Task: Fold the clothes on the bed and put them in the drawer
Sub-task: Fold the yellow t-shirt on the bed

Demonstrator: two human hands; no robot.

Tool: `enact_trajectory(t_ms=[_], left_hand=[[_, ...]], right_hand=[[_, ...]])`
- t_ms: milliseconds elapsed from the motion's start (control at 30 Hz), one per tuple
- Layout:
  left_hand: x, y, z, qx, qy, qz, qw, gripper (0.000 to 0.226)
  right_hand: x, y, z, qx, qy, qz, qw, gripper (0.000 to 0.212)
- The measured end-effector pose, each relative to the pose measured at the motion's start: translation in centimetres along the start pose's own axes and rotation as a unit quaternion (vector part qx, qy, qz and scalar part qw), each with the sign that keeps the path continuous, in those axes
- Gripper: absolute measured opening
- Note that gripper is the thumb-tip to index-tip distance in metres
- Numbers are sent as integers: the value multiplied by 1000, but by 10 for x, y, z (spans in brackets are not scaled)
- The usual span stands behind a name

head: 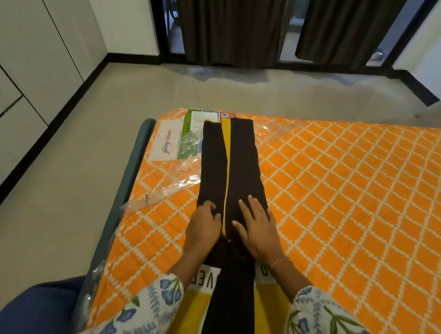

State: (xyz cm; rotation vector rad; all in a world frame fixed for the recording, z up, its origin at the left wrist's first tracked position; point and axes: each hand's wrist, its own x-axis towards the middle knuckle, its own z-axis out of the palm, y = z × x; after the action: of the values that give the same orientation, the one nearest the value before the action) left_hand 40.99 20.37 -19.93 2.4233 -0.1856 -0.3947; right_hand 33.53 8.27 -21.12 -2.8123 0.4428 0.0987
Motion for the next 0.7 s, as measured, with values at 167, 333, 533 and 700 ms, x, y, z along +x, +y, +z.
enact_trajectory(t_ms=[167,333,533,700], left_hand=[[-43,-16,3,27,-79,15,996,22],[-94,-19,17,157,-160,-18,974,37],[-123,-28,5,122,-125,-21,984,37],[-160,-49,7,76,-73,-52,993,35]], right_hand=[[-49,7,36,-37,138,-13,990,50],[-93,-2,54,-65,144,36,987,54],[-156,-15,65,-15,94,-73,993,49],[-171,-12,62,-49,33,-73,996,60]])
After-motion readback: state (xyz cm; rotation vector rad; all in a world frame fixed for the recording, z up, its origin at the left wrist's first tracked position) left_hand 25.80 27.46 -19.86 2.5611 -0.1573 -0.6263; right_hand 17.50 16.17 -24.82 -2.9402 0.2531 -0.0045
